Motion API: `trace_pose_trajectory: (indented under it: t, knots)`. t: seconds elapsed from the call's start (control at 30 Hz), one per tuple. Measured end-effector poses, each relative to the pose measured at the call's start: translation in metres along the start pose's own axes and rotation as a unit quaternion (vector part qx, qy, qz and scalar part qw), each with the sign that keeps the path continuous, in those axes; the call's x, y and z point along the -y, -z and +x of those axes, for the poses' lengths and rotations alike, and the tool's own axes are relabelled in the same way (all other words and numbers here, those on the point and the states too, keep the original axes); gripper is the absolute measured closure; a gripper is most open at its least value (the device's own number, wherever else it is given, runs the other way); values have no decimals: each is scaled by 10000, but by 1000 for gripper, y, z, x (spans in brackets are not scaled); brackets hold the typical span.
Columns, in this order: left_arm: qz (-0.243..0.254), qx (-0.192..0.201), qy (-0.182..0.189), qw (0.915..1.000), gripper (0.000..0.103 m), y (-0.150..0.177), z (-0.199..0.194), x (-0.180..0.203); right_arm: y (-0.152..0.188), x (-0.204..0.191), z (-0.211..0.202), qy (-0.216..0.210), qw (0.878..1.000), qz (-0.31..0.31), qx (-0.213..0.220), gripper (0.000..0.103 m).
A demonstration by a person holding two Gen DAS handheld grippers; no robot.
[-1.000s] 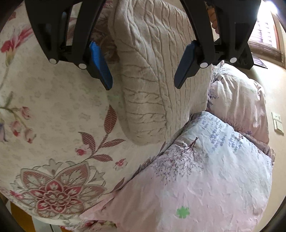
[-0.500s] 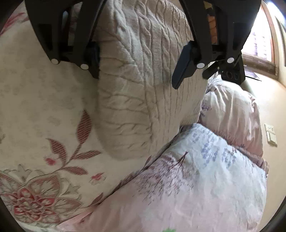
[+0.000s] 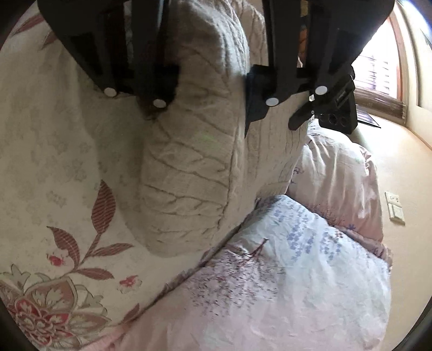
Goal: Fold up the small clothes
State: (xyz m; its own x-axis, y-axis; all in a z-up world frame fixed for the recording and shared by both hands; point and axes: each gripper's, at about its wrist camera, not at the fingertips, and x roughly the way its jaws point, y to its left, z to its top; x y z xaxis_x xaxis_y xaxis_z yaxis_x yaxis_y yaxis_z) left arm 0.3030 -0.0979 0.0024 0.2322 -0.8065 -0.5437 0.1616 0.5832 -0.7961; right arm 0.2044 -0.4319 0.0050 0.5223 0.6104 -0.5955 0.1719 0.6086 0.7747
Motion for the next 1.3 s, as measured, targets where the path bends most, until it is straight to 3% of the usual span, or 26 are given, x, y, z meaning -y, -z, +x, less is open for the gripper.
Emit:
trace_pose_trajectory:
  t: [0.23,0.47,0.67,0.77,0.83,0.87,0.9,1.03,1.3]
  knots:
    - [173,48,231,9996,68,8,-21,12,19,-29,-12,-123,9995,-177,210,74]
    - [431,252,196,9986,68,24,-82,6,48,-75,-8,-332,9971,-602,340,74]
    - [487,702,-166,9962,67,22,-146,-21,65,-131,40,-285,9896,-1373,310,75]
    - [257,886,-375,9950,66,23,-171,-47,72,-145,78,-111,9861,-1652,160,75]
    - [7,879,-593,9944,65,25,-174,-70,75,-141,104,126,9865,-1625,-183,74]
    - [-172,809,-793,9934,63,27,-172,-86,76,-136,120,442,9863,-1553,-351,73]
    - [-296,768,-829,9932,62,26,-168,-96,75,-132,125,560,9862,-1515,-368,67]
    - [-548,790,-463,9943,58,28,-172,-120,64,-119,117,213,9925,-1090,-505,64]
    - [-222,855,-903,9920,51,26,-174,-109,46,-111,97,21,9970,-752,-199,65]
